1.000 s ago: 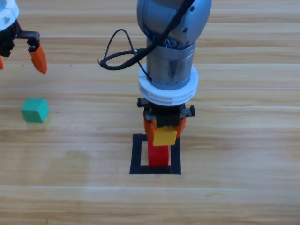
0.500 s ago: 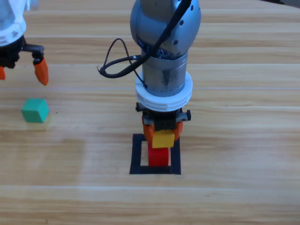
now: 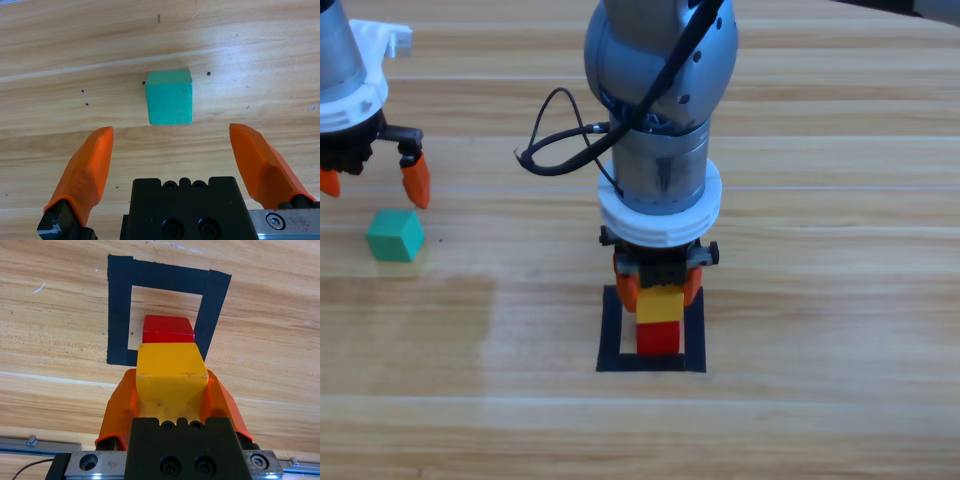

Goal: Stack the blocks in the rectangular block: red at the bottom, yellow in the middle, green on top

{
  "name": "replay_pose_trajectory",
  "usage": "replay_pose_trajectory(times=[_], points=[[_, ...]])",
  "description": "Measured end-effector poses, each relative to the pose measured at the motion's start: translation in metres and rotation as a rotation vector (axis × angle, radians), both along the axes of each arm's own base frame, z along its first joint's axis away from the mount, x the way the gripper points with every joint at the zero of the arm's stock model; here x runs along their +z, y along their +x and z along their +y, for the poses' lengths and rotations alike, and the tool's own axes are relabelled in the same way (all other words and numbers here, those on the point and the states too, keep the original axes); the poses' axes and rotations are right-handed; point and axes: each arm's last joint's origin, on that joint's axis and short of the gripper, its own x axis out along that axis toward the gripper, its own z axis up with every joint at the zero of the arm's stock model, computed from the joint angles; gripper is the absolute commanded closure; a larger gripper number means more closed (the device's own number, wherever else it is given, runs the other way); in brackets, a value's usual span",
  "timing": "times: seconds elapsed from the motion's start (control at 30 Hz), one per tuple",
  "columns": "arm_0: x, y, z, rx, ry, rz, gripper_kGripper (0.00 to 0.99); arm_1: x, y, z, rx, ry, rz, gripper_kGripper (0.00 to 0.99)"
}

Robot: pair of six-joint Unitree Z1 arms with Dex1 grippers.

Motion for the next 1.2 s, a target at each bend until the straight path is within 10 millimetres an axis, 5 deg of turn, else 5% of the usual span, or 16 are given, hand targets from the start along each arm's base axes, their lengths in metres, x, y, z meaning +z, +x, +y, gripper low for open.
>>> replay_pose_trajectory(times=[0.5, 0.8, 0.87, 0.93, 0.97, 1.2], points=[[-0.021, -0.002, 0.001, 0.012, -0.002, -0.002, 0.000, 0.000, -0.001, 0.001, 0.001, -0.004, -0.005, 0.990], [-0.052, 0.001, 0.000, 0.031, 0.002, 0.024, 0.001, -0.011, 0.000, 0.003, 0.001, -0.021, 0.006, 0.981], [-0.056, 0.002, 0.000, 0.031, 0.004, 0.031, 0.001, -0.011, 0.000, 0.003, 0.001, -0.020, 0.006, 0.743], [-0.056, 0.001, 0.000, 0.031, 0.005, 0.033, 0.004, -0.010, 0.000, 0.003, 0.001, -0.019, 0.005, 0.177], [-0.056, 0.001, 0.000, 0.031, 0.005, 0.033, 0.004, -0.010, 0.000, 0.003, 0.001, -0.017, 0.005, 0.008], [-0.056, 0.002, 0.000, 0.032, 0.004, 0.031, 0.031, -0.006, 0.002, 0.006, 0.001, 0.006, -0.006, 0.000]])
